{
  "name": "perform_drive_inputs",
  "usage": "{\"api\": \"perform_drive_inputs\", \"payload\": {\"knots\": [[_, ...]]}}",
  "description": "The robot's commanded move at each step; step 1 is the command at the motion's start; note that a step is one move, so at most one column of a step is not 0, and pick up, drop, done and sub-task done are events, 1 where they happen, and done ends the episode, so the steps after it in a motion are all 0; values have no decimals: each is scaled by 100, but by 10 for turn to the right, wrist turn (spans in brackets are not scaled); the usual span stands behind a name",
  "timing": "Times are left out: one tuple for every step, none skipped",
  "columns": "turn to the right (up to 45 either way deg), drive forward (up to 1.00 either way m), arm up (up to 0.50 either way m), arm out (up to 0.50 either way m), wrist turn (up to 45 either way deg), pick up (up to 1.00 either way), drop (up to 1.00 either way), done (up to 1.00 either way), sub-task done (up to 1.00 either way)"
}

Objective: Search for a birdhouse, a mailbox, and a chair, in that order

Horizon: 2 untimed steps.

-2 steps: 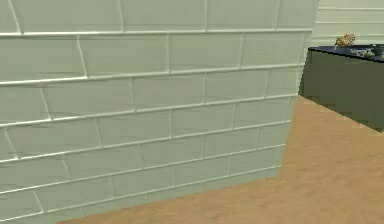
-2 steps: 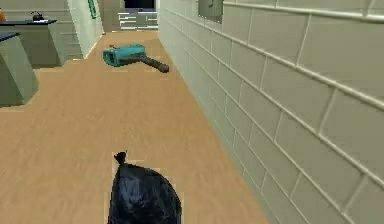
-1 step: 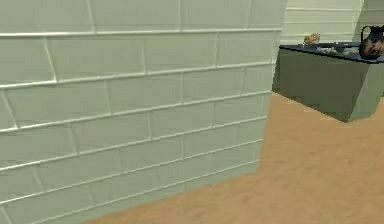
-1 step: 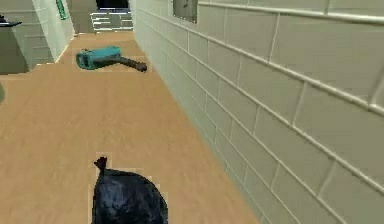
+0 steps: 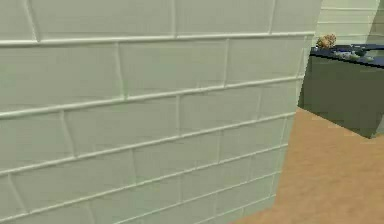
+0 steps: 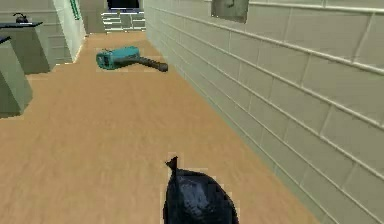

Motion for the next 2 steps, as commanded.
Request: {"api": "perform_drive_inputs", "payload": {"knots": [[240,0,0,0,0,0,0,0,0],[0,35,0,0,0,0,0,0,0]]}}
